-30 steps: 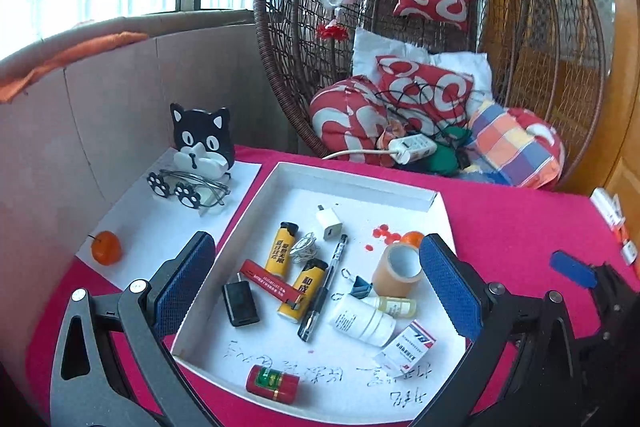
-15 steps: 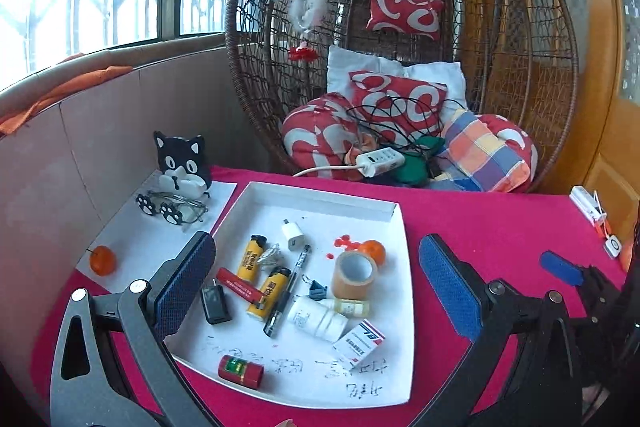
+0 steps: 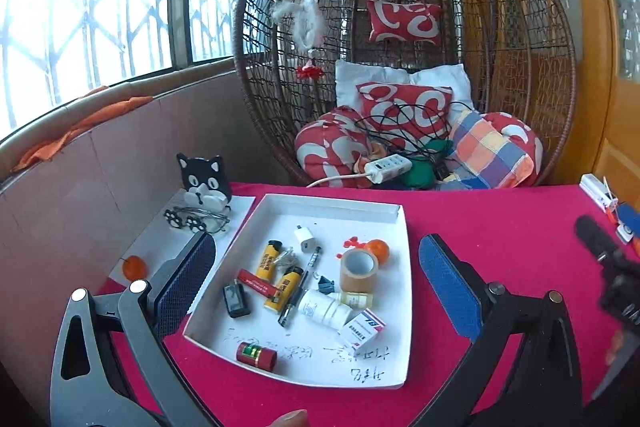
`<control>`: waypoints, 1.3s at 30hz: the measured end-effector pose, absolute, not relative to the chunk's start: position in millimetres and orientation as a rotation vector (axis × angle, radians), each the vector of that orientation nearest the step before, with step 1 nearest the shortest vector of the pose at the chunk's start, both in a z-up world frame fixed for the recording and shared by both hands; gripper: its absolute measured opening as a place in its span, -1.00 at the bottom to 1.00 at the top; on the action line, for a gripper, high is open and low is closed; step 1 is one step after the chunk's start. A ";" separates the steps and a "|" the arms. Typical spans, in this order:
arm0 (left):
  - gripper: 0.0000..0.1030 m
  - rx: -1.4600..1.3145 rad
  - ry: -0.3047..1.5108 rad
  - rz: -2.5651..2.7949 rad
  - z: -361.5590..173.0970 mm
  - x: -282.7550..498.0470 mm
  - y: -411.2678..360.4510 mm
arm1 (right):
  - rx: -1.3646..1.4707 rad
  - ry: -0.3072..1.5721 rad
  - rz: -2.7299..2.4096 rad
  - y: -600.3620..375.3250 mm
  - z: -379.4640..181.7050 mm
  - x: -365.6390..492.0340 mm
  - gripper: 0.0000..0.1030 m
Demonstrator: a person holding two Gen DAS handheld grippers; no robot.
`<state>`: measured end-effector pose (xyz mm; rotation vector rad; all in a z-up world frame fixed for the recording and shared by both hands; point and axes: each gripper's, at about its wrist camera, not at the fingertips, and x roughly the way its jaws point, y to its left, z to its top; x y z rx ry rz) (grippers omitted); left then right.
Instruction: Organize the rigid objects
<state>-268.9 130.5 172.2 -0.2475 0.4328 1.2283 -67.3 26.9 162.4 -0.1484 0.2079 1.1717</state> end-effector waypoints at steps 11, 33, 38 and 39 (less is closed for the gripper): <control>0.99 -0.227 0.430 1.232 181.5 -275.4 96.2 | 0.141 0.149 1.097 -59.2 209.5 -45.6 1.00; 0.99 -0.330 0.368 1.157 196.5 -336.9 45.2 | 0.195 0.108 1.070 -148.6 211.1 -37.9 1.00; 0.99 -0.351 0.389 1.143 189.2 -337.6 46.9 | 0.196 0.132 1.056 -149.9 206.8 -33.3 1.00; 0.99 -0.350 0.388 1.141 189.7 -337.8 47.2 | 0.194 0.132 1.054 -149.6 206.6 -33.4 1.00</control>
